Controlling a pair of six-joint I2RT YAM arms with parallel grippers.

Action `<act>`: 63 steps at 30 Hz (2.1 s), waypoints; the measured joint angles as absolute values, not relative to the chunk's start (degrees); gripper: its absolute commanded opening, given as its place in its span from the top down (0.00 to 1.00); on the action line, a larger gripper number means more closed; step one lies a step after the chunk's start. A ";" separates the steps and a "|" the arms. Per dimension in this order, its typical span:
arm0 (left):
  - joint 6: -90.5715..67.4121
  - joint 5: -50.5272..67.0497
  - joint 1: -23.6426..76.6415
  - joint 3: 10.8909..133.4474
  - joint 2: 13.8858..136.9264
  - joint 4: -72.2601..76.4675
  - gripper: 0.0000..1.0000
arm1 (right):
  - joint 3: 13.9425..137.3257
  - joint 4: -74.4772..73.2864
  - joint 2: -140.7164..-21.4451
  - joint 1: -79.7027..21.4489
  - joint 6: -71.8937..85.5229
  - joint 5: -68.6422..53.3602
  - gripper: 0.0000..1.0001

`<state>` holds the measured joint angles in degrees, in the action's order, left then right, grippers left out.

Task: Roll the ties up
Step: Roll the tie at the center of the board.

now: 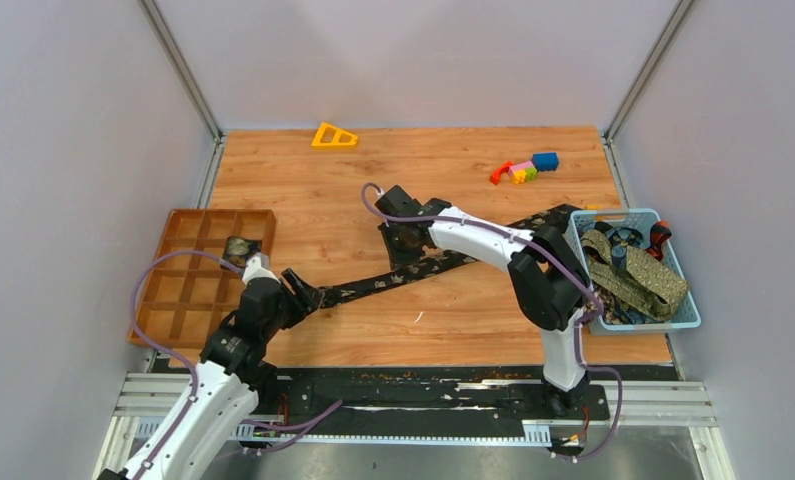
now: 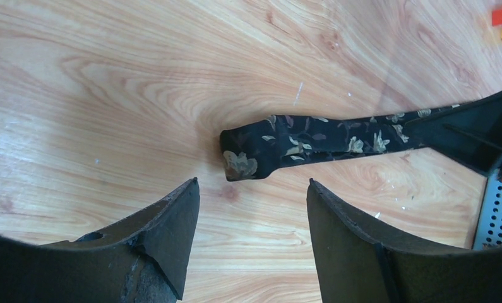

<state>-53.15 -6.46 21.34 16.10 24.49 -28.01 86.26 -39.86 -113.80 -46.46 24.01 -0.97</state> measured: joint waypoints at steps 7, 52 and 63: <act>-54.33 -8.58 21.37 16.10 22.50 -30.55 0.30 | 95.92 -36.10 -118.48 -47.46 26.57 -4.51 0.85; -67.44 3.03 21.34 10.96 27.75 -27.49 0.32 | 91.46 -32.38 -123.85 -52.86 28.01 -13.37 0.92; -73.19 3.31 21.34 8.71 28.67 -24.53 0.49 | 89.89 -30.41 -123.15 -52.86 28.03 -13.52 0.93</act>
